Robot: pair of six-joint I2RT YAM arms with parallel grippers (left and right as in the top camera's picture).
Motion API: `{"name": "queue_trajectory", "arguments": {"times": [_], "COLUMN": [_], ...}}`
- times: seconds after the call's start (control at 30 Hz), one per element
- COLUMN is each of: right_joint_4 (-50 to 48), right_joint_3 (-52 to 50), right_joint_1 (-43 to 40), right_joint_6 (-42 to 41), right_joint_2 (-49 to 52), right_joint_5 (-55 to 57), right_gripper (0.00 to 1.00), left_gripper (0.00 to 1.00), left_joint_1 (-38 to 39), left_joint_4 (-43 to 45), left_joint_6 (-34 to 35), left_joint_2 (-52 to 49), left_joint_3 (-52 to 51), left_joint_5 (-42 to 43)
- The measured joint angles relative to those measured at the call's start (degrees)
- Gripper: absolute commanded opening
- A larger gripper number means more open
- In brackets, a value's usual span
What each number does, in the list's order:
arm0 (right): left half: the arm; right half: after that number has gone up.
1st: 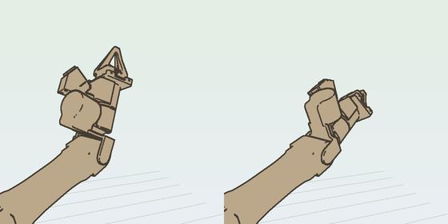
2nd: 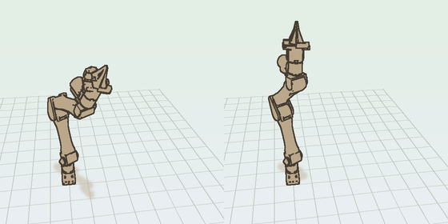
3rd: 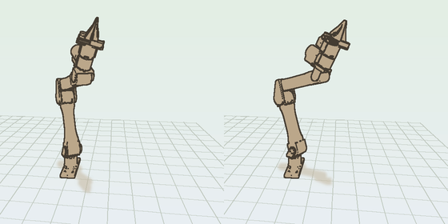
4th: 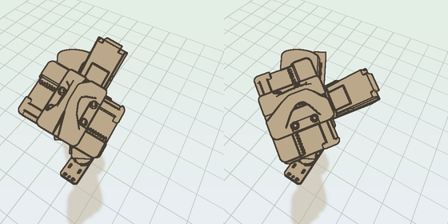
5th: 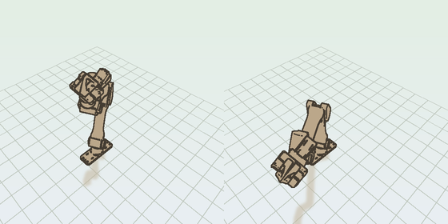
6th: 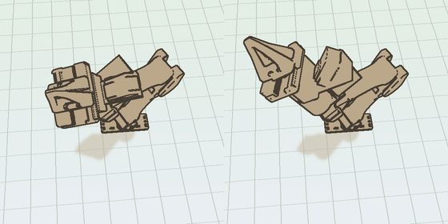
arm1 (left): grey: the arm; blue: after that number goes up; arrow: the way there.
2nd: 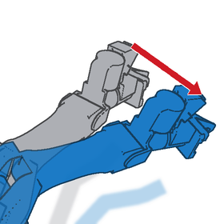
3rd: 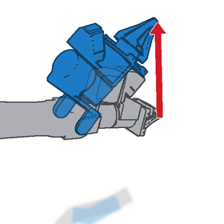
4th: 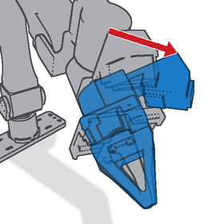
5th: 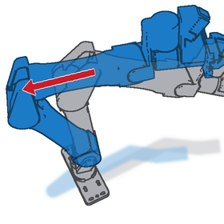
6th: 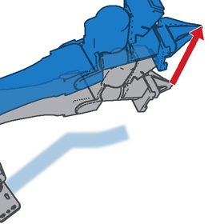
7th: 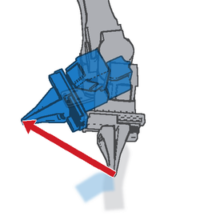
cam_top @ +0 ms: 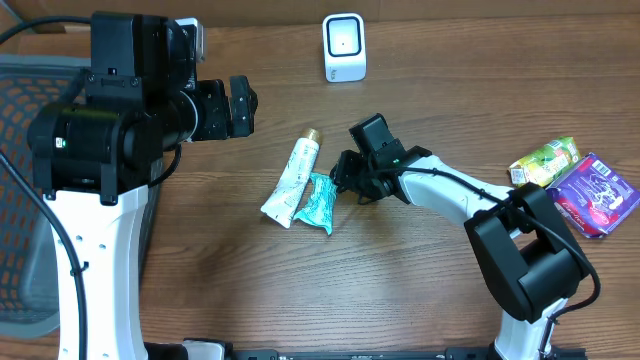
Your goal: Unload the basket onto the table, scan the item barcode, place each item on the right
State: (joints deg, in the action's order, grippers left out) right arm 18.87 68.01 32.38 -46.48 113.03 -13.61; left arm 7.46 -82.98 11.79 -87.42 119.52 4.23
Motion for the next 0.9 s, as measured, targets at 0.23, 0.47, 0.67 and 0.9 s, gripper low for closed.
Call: {"name": "queue_trajectory", "arguments": {"times": [0.23,0.47,0.67,0.9], "right_joint_4": [0.42,0.74,2.84,6.95], "right_joint_3": [0.02,0.02,-0.15,-0.15], "right_joint_1": [0.0,-0.24,-3.02,-7.89], "right_joint_6": [0.11,1.77,13.57,33.81], "right_joint_2": [0.81,0.79,-3.69,-13.88], "right_joint_5": [-1.75,-3.08,-3.96,-3.96], "right_gripper": [0.04,0.04,0.04,0.04], "left_gripper": [1.0,1.0,1.0,0.99], "left_joint_1": [0.0,0.0,0.0,0.0], "left_joint_4": [0.02,0.0,0.0,0.0], "left_joint_6": [0.0,0.0,0.0,0.0], "left_joint_2": [0.0,0.0,0.0,0.0], "left_joint_3": [0.0,0.0,0.0,0.0], "left_joint_5": [0.0,0.0,0.0,0.0]}}
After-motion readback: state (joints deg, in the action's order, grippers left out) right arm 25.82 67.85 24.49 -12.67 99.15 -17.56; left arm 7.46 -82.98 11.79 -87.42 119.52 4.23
